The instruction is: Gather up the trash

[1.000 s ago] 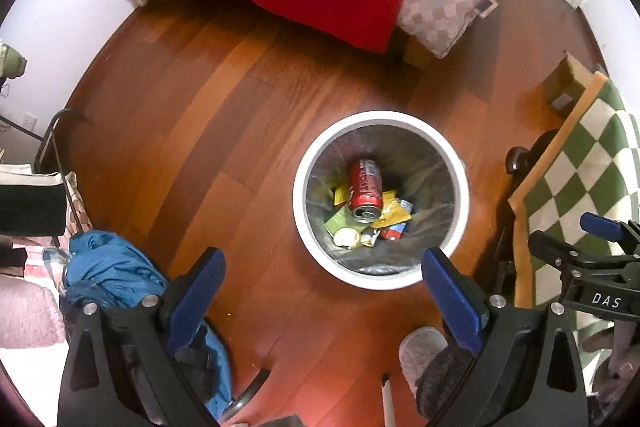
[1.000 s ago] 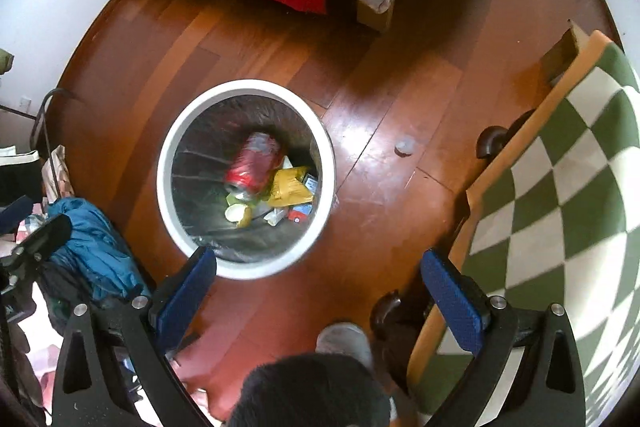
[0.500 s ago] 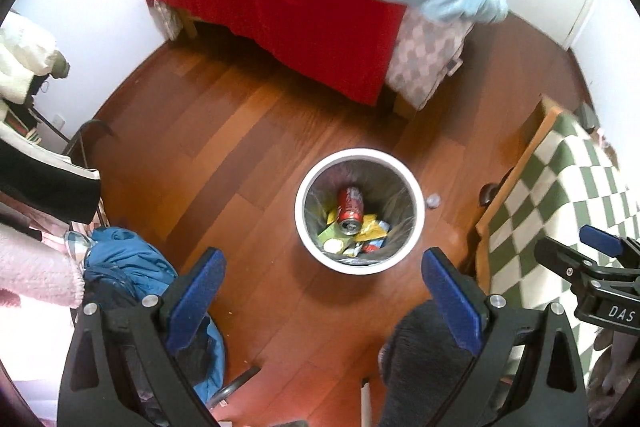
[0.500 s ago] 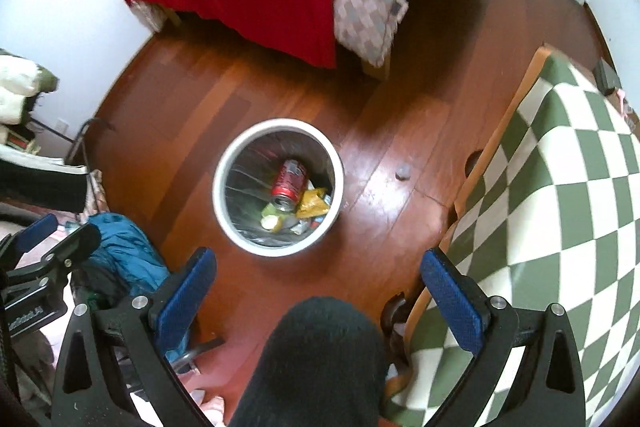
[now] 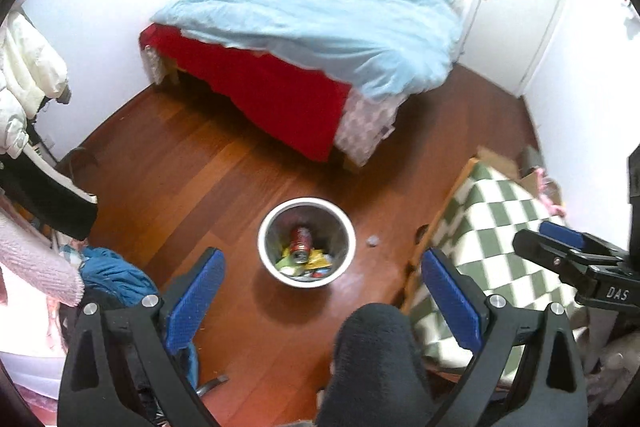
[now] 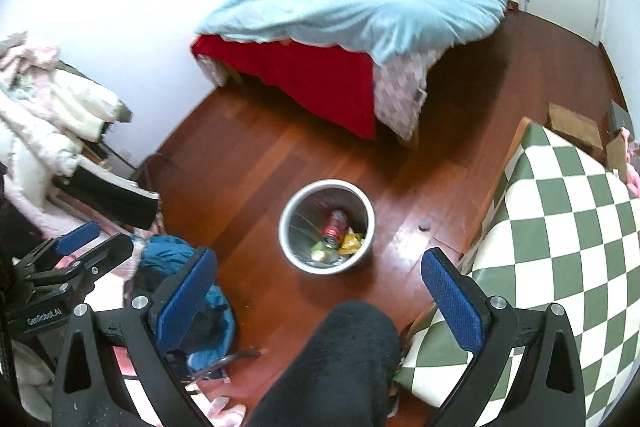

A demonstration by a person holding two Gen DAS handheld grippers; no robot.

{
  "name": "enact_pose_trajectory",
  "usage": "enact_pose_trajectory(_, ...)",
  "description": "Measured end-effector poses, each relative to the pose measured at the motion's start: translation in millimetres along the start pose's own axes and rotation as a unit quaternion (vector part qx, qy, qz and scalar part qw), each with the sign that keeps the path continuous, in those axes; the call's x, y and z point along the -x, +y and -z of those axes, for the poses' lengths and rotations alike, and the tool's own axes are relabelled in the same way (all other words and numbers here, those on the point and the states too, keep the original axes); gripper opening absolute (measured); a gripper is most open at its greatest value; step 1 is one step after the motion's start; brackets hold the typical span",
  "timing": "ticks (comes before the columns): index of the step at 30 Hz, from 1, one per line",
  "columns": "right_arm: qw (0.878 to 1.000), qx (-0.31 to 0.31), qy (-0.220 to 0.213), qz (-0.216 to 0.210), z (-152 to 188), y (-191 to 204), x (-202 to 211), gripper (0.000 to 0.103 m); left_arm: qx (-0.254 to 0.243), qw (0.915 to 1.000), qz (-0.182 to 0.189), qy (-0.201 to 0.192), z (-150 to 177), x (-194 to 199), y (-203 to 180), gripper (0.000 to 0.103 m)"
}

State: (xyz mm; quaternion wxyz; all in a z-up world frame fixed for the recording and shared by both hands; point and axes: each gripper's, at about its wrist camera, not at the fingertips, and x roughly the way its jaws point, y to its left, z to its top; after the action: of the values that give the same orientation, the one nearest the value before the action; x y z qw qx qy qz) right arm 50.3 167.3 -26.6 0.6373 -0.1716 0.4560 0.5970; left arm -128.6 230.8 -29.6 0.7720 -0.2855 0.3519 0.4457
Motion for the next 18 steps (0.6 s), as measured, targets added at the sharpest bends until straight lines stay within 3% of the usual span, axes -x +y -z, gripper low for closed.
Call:
enact_pose_trajectory(10, 0.998, 0.027, 0.0, -0.063, -5.7, 25.0, 69.8, 0.103, 0.01, 0.9986, 0.045, -0.028, -5.4, 55.2, -0.5, 0.1)
enact_pose_trajectory(18, 0.995, 0.039, 0.016, -0.091, -4.4, 38.1, 81.9, 0.103, 0.01, 0.9985, 0.043, -0.034, -1.6, 72.5, 2.6, 0.1)
